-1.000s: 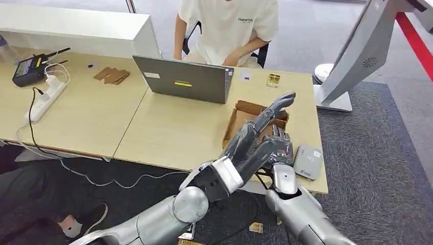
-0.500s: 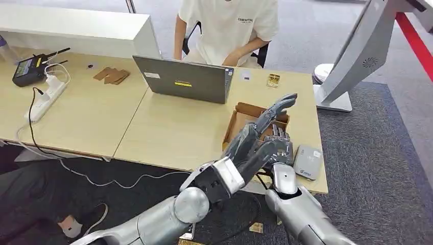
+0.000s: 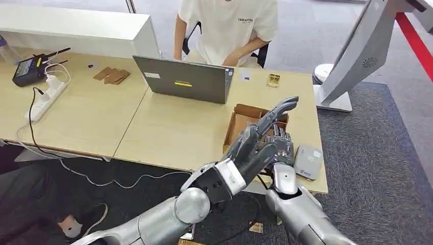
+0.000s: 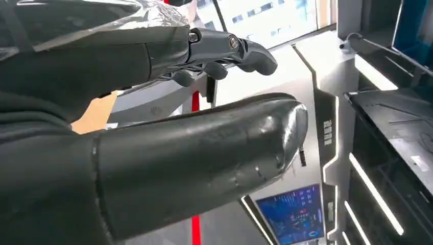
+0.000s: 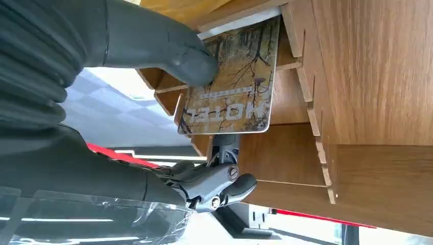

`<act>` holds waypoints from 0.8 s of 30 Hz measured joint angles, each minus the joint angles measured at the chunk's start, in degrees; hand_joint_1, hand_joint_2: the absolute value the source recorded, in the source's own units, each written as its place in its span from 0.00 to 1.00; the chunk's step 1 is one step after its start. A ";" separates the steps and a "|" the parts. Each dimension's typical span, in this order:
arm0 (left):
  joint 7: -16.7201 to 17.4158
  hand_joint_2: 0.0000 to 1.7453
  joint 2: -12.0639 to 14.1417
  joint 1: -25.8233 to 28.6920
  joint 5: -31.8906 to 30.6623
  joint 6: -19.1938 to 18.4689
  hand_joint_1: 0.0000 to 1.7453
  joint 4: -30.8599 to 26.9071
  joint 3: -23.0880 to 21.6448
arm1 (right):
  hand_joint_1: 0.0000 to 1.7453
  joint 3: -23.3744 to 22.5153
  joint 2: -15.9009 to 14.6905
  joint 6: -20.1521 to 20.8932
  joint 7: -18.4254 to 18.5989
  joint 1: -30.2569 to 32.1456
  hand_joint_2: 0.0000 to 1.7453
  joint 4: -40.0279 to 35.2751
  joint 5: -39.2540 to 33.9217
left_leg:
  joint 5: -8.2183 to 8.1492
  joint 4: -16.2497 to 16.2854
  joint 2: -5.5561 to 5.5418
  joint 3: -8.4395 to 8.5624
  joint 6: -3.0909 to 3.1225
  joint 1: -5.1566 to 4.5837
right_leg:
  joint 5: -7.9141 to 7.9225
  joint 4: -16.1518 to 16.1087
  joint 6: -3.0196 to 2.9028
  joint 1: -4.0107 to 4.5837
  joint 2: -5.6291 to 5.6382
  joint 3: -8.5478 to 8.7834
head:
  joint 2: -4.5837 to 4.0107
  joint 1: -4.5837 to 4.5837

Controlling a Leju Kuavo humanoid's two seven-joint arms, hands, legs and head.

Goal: Pass the card to the sensor for recognition and then transmit it.

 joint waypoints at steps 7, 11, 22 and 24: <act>-0.48 0.00 -0.09 0.00 0.02 0.11 0.00 0.59 0.02 | 1.00 0.00 0.00 -0.39 -0.41 -0.23 1.00 0.28 -0.33 | 0.00 0.00 0.00 0.00 0.00 0.00 | 0.00 0.00 0.00 0.00 0.00 0.00 | 0.00 0.00; -0.85 0.00 -0.09 0.00 0.00 0.11 0.00 1.05 0.07 | 1.00 -0.07 0.02 -1.99 -1.73 -0.92 1.00 0.33 -1.31 | 0.00 0.00 0.00 -0.01 0.00 0.00 | 0.00 0.00 0.00 0.00 0.01 -0.01 | 0.00 -0.02; -1.79 0.00 -0.63 -0.17 0.39 0.07 0.00 2.32 0.15 | 1.00 -0.17 -0.02 -2.62 -1.90 -4.25 1.00 -1.27 -1.38 | 0.00 0.00 0.01 0.00 0.00 0.00 | 0.00 0.00 -0.01 0.00 0.02 0.00 | 0.00 0.00; -1.84 0.00 -0.70 -0.17 0.46 0.11 0.00 2.40 0.17 | 1.00 -0.20 -0.07 -2.60 -1.70 -4.31 1.00 -1.44 -1.51 | 0.00 0.00 0.01 0.00 0.00 0.00 | 0.00 0.00 -0.01 0.00 0.02 0.00 | 0.00 0.00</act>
